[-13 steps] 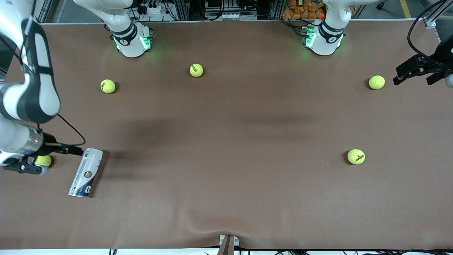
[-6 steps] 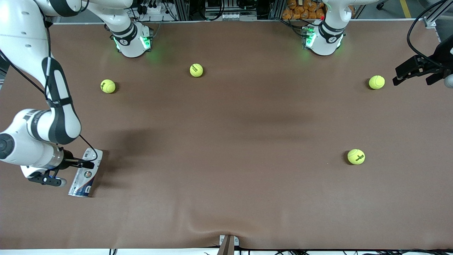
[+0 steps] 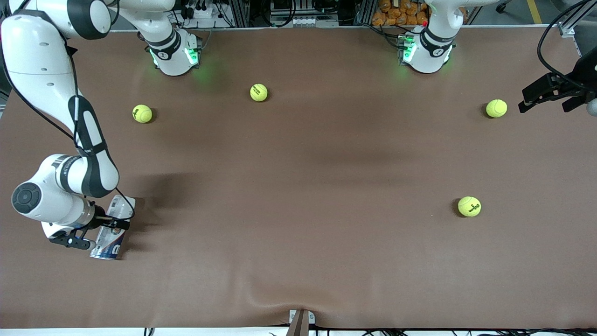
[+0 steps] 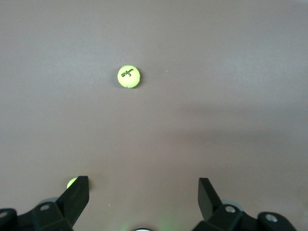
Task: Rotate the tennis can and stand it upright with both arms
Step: 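Close the right gripper around the tennis can body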
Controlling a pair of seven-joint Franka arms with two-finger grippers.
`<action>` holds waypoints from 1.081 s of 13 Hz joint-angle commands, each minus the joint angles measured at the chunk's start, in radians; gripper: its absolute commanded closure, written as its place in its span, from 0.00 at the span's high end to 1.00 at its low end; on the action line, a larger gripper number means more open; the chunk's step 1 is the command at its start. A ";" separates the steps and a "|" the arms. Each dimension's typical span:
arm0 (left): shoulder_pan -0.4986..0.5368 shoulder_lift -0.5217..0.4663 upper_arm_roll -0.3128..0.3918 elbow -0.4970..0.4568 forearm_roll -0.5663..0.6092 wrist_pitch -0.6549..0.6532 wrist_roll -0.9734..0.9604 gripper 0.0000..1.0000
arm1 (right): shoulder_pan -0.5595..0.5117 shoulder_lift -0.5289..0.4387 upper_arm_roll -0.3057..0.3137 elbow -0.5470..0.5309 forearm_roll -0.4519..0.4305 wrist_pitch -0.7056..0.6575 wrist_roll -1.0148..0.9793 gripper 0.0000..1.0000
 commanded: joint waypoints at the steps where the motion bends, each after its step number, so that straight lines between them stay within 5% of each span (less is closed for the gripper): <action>1: 0.003 -0.009 -0.006 -0.003 0.012 -0.001 -0.012 1.00 | -0.016 0.027 0.012 0.022 0.000 0.027 -0.008 1.00; 3: 0.005 -0.009 -0.004 -0.003 0.014 -0.001 -0.014 1.00 | -0.010 0.029 0.012 0.022 0.000 0.030 -0.036 0.52; 4: 0.008 -0.009 -0.004 -0.001 0.014 -0.001 -0.012 1.00 | -0.007 0.026 0.014 0.022 0.000 0.027 -0.070 0.43; 10: 0.005 -0.009 -0.004 -0.003 0.017 -0.001 -0.014 1.00 | 0.074 -0.082 0.017 0.063 0.001 -0.181 -0.236 0.48; 14: 0.006 -0.009 -0.003 -0.001 0.015 -0.001 -0.014 1.00 | 0.229 -0.142 0.015 0.071 -0.005 -0.263 -0.493 0.48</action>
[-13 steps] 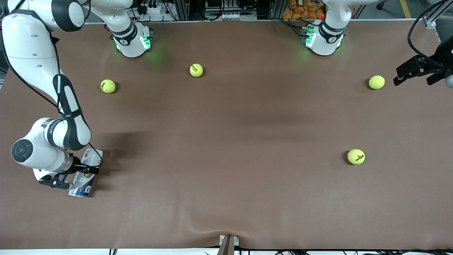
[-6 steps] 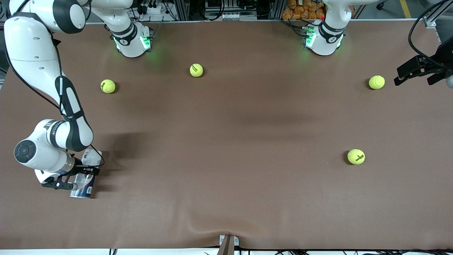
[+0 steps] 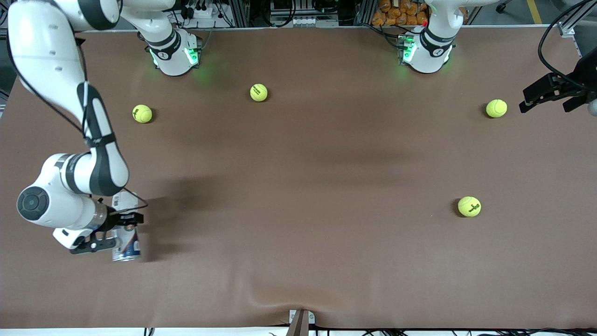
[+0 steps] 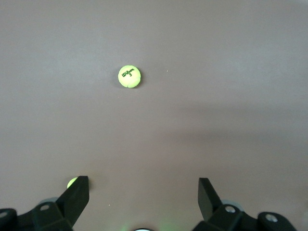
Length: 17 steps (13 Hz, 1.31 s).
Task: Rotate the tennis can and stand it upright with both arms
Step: 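Drag the can with the right gripper toward the table middle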
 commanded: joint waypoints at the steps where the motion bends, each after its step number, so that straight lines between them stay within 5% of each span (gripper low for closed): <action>1: 0.006 -0.009 -0.007 -0.001 0.015 -0.001 -0.014 1.00 | 0.110 -0.029 -0.010 -0.022 -0.005 -0.014 -0.232 0.48; 4: 0.006 -0.009 -0.007 -0.001 0.012 -0.001 -0.012 1.00 | 0.256 -0.023 -0.010 -0.024 -0.008 -0.002 -0.487 0.48; 8: 0.004 -0.009 -0.007 -0.003 0.012 -0.001 -0.012 1.00 | 0.501 -0.017 -0.008 -0.027 -0.155 0.066 -0.514 0.48; 11: 0.004 0.017 -0.007 -0.003 0.018 0.002 -0.011 1.00 | 0.621 0.014 -0.008 -0.036 -0.162 0.159 -0.516 0.49; 17: 0.003 0.031 -0.007 0.010 0.018 0.002 0.008 1.00 | 0.738 0.137 -0.008 -0.049 -0.154 0.383 -0.497 0.60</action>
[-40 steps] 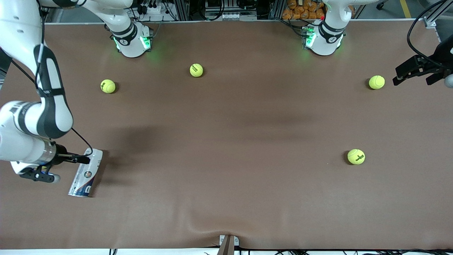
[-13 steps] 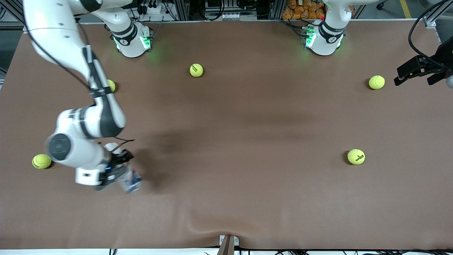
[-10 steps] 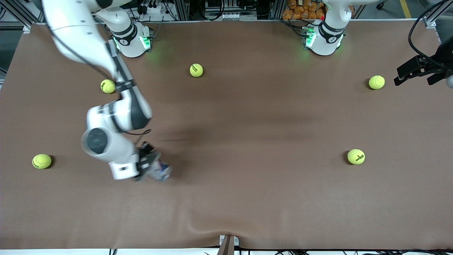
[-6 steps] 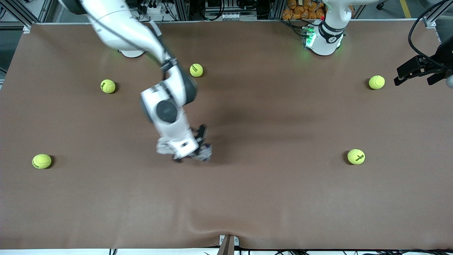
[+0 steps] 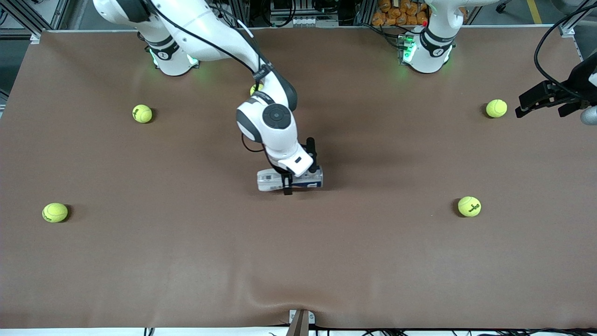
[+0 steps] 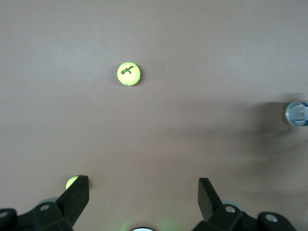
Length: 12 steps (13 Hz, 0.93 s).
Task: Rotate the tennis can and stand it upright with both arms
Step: 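Drag the can with the right gripper toward the table middle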
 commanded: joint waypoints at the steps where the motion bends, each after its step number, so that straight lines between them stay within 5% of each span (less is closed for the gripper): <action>1: 0.001 0.012 -0.007 0.013 0.018 -0.001 0.006 1.00 | 0.016 0.038 -0.012 -0.001 -0.012 0.063 -0.013 0.72; 2: -0.002 0.027 -0.007 0.013 0.020 -0.001 0.000 1.00 | 0.017 0.041 -0.011 -0.002 -0.010 0.063 -0.002 1.00; 7: 0.004 0.073 -0.007 0.015 0.020 -0.003 0.004 1.00 | 0.040 0.010 -0.011 0.005 -0.010 0.050 0.010 1.00; 12: 0.006 0.111 -0.007 0.013 0.017 -0.001 0.024 1.00 | 0.031 -0.144 -0.012 0.007 -0.007 -0.107 0.125 1.00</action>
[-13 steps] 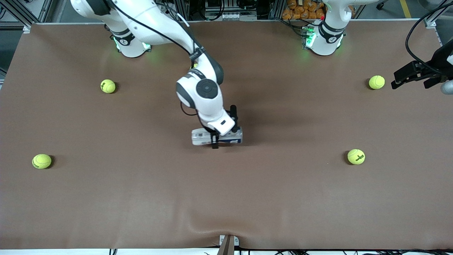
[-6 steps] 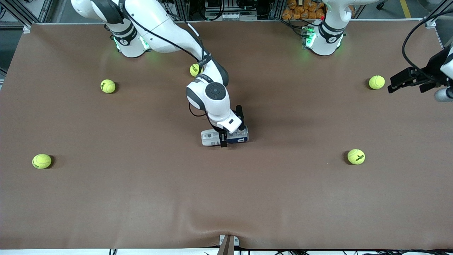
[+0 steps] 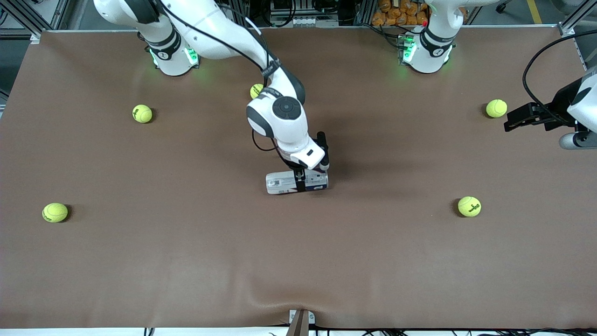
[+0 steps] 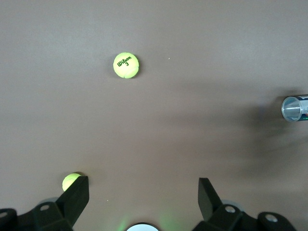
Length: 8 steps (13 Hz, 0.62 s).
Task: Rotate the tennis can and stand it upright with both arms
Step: 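Release the can and lift the right gripper while the left gripper approaches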
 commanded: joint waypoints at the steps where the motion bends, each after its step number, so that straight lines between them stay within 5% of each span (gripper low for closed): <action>1: 0.009 0.037 -0.006 0.014 0.001 0.000 0.043 1.00 | -0.005 -0.128 -0.009 -0.030 -0.007 -0.108 0.134 1.00; 8: 0.007 0.147 -0.007 0.013 -0.250 -0.002 0.049 1.00 | -0.279 -0.294 -0.014 -0.030 -0.009 -0.270 0.417 1.00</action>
